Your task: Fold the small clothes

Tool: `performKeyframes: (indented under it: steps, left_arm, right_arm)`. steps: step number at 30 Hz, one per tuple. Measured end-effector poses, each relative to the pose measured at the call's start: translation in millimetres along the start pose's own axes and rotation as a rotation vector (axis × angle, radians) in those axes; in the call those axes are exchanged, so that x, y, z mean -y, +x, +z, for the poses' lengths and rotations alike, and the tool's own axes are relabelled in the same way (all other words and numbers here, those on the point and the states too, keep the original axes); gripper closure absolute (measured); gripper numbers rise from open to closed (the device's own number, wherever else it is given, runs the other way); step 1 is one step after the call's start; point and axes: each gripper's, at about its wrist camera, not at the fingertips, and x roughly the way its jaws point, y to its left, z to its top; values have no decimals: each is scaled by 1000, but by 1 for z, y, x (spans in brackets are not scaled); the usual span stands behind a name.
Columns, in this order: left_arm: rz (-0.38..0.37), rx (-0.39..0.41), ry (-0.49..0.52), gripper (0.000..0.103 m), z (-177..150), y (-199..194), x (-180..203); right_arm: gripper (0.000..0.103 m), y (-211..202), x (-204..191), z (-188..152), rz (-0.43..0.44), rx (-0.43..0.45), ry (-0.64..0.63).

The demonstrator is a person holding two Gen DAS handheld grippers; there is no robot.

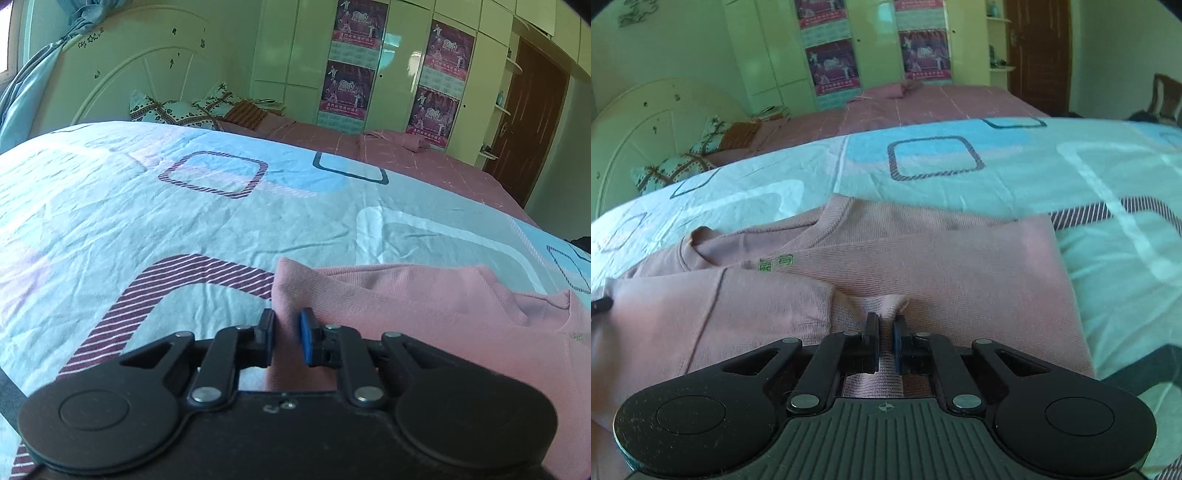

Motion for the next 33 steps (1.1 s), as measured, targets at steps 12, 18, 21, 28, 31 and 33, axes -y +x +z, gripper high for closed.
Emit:
performKeyframes:
  steps: [12,18,21,28,31,33]
  left_arm:
    - [-115,-2,73,60,-32,-81,29]
    - [-164,-69,101,57,-67,-91,49]
    - [-136,-62,150,57,-81,-91,48]
    - [-120,-63,145,55,-80,-106,51]
    - [-164,-54,149,53,-80,-125,64]
    - [-198,-55,171,51,-85,-136,78]
  right_arm:
    - [76,-45,-22,-3,121,37,21]
    - [52,-48,-49,-28,134,5,-46]
    - [53,-46,-53,-39,93,-16,-100]
    - [53,-55,-40,-47,67,-22,-138]
    - [53,-73,-46,-52,123,-15,-139]
    - [53,-82,-55,-59,152,-21,-166]
